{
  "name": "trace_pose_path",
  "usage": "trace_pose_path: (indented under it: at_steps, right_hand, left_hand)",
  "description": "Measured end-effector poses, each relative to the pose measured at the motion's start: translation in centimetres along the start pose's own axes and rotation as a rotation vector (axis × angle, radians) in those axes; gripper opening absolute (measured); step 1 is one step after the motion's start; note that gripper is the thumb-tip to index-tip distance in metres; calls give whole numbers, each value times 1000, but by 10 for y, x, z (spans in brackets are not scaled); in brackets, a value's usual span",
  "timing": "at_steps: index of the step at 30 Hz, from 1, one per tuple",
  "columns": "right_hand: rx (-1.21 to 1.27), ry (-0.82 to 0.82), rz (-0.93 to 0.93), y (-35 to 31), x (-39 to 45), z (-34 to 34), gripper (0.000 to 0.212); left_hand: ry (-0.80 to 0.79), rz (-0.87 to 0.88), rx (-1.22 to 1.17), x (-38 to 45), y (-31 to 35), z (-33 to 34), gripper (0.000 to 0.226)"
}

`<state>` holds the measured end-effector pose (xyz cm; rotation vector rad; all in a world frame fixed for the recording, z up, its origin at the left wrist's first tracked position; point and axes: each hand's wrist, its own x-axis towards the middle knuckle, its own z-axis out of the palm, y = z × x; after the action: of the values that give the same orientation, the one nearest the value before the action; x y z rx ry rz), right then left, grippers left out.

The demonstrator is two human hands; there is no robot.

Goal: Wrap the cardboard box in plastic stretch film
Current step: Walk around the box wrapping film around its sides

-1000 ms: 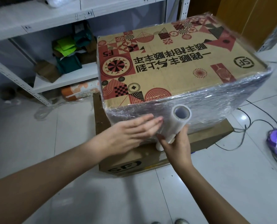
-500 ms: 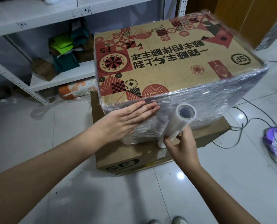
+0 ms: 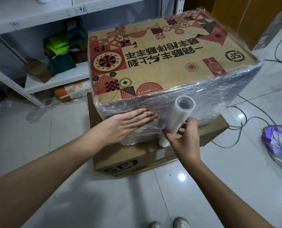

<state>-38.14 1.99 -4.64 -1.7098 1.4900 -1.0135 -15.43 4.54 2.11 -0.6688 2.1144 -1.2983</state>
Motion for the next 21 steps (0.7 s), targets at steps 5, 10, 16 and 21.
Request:
trace_pose_path:
  at_steps: [5,10,16,21]
  right_hand:
    - [-88,-31,-144,7,0,-15,37]
    - [-100,-46,-54,5,-3,-3,41]
    - [-66,-8,21,4,11,-5,52]
    - [-50,-138,-64,11,20,-23,45]
  left_hand:
    - [32,-71,-44,0,3,1,66]
    - [173,27,-222,14,10,-9,55]
    - [21,240,-178,30,10,-3,55]
    - [-62,260,63,28,16,4,66]
